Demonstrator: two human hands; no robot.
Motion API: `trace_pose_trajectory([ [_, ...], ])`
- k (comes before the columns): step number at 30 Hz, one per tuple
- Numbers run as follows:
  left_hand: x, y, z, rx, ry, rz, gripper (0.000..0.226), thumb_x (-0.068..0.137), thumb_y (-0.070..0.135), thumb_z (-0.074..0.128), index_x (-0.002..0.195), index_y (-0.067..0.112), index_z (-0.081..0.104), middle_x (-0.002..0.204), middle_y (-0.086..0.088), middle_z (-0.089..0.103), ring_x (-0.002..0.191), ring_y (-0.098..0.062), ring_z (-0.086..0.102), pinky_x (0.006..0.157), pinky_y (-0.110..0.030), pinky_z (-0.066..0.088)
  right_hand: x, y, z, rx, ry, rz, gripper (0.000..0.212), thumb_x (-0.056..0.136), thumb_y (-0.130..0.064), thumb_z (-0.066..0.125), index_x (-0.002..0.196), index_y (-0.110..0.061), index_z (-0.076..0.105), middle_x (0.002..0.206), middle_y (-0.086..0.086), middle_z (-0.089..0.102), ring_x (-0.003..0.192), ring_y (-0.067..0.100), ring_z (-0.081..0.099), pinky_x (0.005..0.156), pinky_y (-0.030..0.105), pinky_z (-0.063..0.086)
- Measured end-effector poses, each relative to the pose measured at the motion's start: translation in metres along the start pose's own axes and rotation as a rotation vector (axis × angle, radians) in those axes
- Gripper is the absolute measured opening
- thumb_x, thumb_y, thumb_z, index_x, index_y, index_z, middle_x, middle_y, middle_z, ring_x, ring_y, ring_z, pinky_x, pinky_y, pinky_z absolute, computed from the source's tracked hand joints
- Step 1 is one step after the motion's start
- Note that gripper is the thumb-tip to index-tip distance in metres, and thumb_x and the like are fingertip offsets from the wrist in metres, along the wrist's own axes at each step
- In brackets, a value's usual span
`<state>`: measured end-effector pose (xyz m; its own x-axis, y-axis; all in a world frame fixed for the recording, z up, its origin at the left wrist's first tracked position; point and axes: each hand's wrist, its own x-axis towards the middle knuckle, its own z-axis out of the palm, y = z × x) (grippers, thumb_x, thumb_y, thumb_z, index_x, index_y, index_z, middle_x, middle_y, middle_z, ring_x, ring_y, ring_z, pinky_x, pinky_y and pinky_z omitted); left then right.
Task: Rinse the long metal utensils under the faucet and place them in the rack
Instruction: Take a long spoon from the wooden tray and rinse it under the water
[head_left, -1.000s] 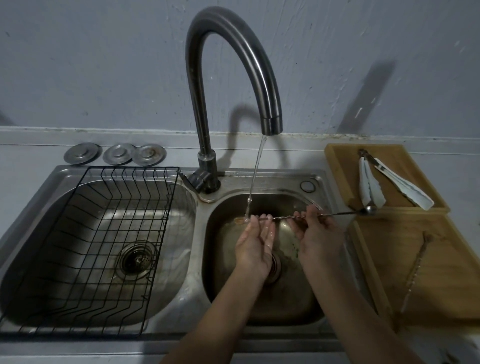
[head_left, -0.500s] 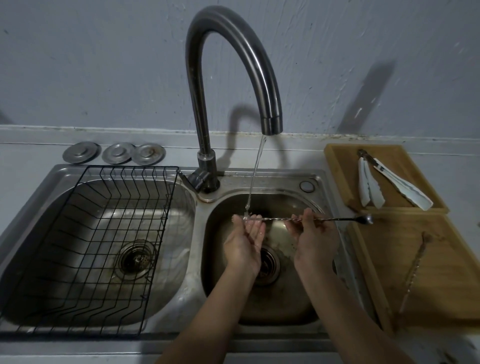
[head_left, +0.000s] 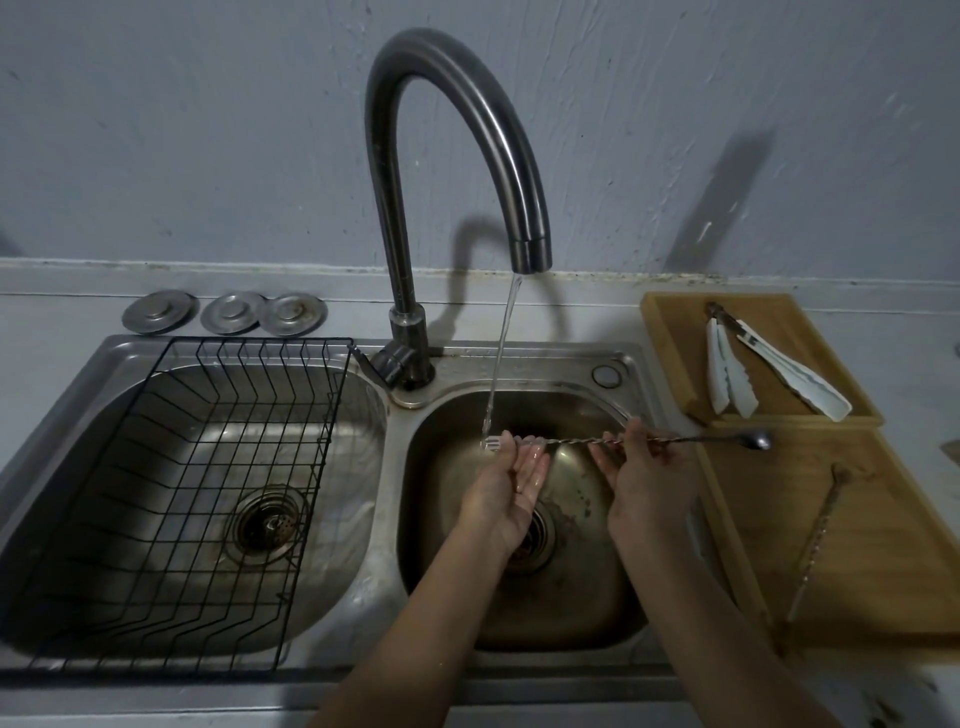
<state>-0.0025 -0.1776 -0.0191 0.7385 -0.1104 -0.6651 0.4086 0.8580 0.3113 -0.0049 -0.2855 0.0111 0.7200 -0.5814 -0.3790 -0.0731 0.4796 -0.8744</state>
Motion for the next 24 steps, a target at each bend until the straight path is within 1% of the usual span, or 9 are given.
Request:
trace_pose_trajectory([
  [2,-0.001,0.002,-0.001,0.015,-0.006,-0.013,0.026,0.093,0.023,0.052,0.083,0.0,0.06,0.076,-0.012,0.069,0.054,-0.012,0.071,0.049,-0.023,0.058,-0.001,0.0,0.0,-0.006,-0.001,0.001,0.011,0.09,-0.011,0.056,0.078,-0.009,0.057,0.075,0.007,0.06,0.066,0.014,0.061,0.058,0.024,0.058],
  [5,0.0,0.005,-0.002,-0.008,0.039,-0.022,0.044,0.095,0.04,0.043,0.083,0.0,0.059,0.062,-0.012,0.072,0.052,-0.015,0.071,0.05,-0.025,0.059,-0.005,-0.001,0.0,-0.027,-0.014,-0.003,0.015,0.091,-0.012,0.055,0.076,-0.011,0.057,0.072,0.007,0.06,0.065,0.014,0.061,0.057,0.024,0.058],
  [7,0.002,0.008,-0.004,0.001,0.053,-0.012,0.052,0.095,0.045,0.037,0.086,-0.001,0.058,0.058,-0.011,0.072,0.052,-0.016,0.071,0.051,-0.025,0.058,-0.006,0.0,0.002,-0.036,-0.02,-0.016,0.015,0.09,-0.012,0.056,0.075,-0.012,0.057,0.071,0.007,0.06,0.064,0.013,0.061,0.058,0.025,0.057],
  [10,0.002,0.009,-0.004,0.029,0.034,-0.001,0.045,0.095,0.038,0.039,0.09,-0.002,0.059,0.07,-0.013,0.073,0.055,-0.014,0.072,0.053,-0.024,0.059,-0.006,-0.001,0.005,-0.036,-0.032,-0.032,0.009,0.09,-0.011,0.055,0.082,-0.007,0.057,0.075,0.007,0.061,0.068,0.014,0.062,0.064,0.028,0.058],
  [12,0.0,0.01,-0.005,0.024,-0.008,0.002,0.032,0.097,0.025,0.042,0.088,0.0,0.061,0.083,-0.013,0.07,0.058,-0.013,0.072,0.058,-0.024,0.06,-0.006,-0.001,0.005,-0.032,-0.05,-0.052,0.008,0.091,-0.009,0.053,0.094,-0.003,0.058,0.079,0.008,0.061,0.072,0.015,0.063,0.062,0.026,0.059],
  [14,-0.001,0.011,-0.004,-0.002,-0.055,0.011,0.02,0.096,0.01,0.044,0.089,0.002,0.062,0.088,-0.013,0.068,0.062,-0.013,0.072,0.062,-0.024,0.06,-0.006,-0.001,0.006,-0.01,-0.07,-0.063,0.011,0.092,-0.006,0.051,0.101,-0.003,0.057,0.086,0.013,0.06,0.077,0.019,0.063,0.063,0.026,0.059],
  [17,-0.003,0.009,-0.003,-0.023,-0.068,0.039,0.015,0.091,-0.002,0.048,0.091,0.003,0.062,0.086,-0.012,0.07,0.064,-0.013,0.073,0.06,-0.024,0.06,-0.009,0.0,0.007,0.011,-0.1,-0.072,0.011,0.093,-0.002,0.048,0.101,-0.006,0.054,0.097,0.021,0.057,0.08,0.023,0.063,0.072,0.032,0.057],
  [20,-0.002,0.009,-0.003,-0.038,-0.044,0.067,0.013,0.091,-0.001,0.05,0.088,0.003,0.062,0.074,-0.01,0.072,0.061,-0.013,0.072,0.058,-0.024,0.06,-0.012,0.002,0.007,0.002,-0.122,-0.069,0.012,0.093,-0.001,0.046,0.1,-0.007,0.054,0.096,0.02,0.058,0.08,0.022,0.063,0.074,0.034,0.056],
  [24,-0.003,0.011,-0.002,-0.019,-0.011,0.063,0.02,0.095,0.015,0.047,0.089,0.002,0.061,0.089,-0.014,0.068,0.065,-0.015,0.072,0.06,-0.025,0.06,-0.011,0.002,0.007,0.008,-0.119,-0.047,0.017,0.092,0.001,0.047,0.087,-0.012,0.057,0.096,0.019,0.058,0.077,0.02,0.063,0.073,0.033,0.056],
])
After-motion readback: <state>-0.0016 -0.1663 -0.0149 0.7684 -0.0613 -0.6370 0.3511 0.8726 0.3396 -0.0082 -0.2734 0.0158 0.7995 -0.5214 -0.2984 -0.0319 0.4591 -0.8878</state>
